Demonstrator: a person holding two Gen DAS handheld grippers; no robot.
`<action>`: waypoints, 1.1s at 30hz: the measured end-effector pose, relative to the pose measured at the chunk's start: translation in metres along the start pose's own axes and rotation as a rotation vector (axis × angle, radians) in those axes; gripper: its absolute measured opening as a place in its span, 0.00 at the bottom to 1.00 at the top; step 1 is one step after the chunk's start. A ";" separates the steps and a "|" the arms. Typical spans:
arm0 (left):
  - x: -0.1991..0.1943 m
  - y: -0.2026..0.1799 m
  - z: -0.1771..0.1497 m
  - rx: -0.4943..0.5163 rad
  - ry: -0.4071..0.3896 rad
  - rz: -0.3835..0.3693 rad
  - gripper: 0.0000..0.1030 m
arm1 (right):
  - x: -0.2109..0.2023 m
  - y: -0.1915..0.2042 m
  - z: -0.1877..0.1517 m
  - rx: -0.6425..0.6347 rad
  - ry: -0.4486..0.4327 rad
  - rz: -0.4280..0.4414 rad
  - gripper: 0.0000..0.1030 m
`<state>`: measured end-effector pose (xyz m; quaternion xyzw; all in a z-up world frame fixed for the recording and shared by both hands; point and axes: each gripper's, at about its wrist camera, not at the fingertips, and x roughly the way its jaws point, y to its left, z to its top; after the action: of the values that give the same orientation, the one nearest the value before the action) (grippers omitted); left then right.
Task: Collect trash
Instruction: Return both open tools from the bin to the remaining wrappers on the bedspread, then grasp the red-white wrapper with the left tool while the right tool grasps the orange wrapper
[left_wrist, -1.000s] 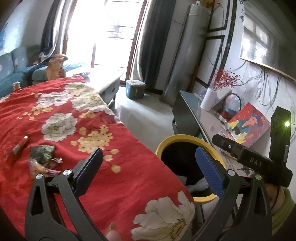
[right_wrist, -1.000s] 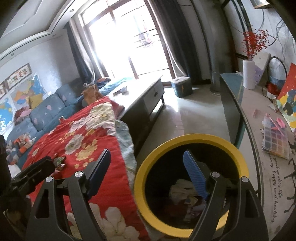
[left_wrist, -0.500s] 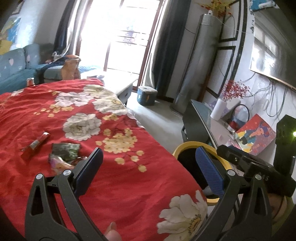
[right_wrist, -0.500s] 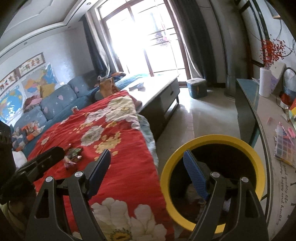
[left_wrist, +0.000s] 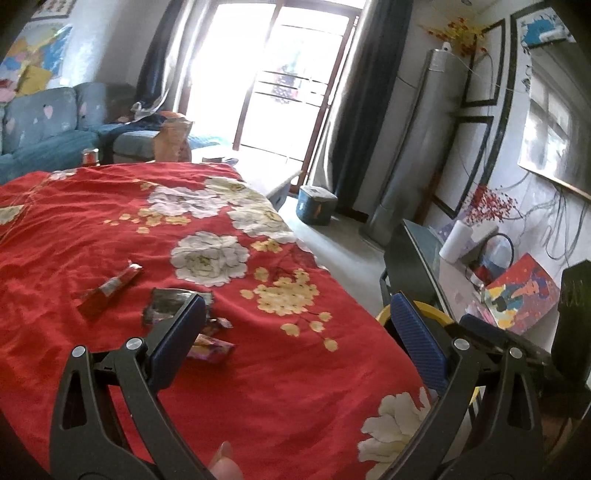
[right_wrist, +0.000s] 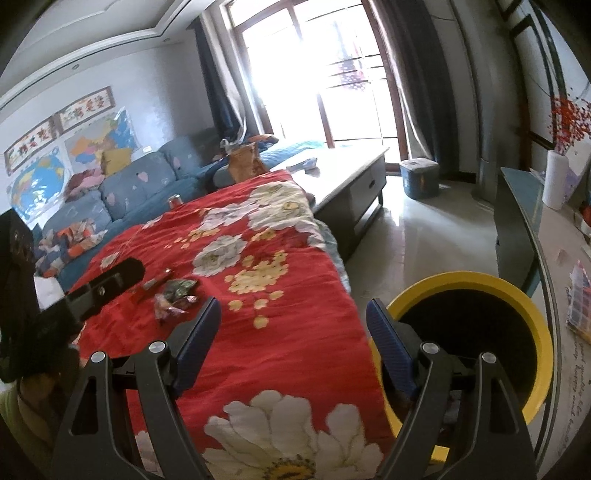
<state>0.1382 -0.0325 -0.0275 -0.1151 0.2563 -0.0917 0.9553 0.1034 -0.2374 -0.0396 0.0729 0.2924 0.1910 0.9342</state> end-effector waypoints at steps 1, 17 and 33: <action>-0.001 0.003 0.001 -0.006 -0.002 0.003 0.89 | 0.001 0.003 -0.001 -0.006 0.003 0.005 0.76; -0.017 0.070 0.009 -0.134 -0.047 0.109 0.89 | 0.026 0.052 -0.004 -0.099 0.045 0.084 0.76; -0.018 0.156 0.001 -0.293 -0.032 0.224 0.89 | 0.078 0.119 -0.008 -0.248 0.117 0.181 0.76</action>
<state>0.1415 0.1211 -0.0592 -0.2251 0.2629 0.0556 0.9365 0.1201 -0.0971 -0.0568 -0.0284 0.3128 0.3128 0.8964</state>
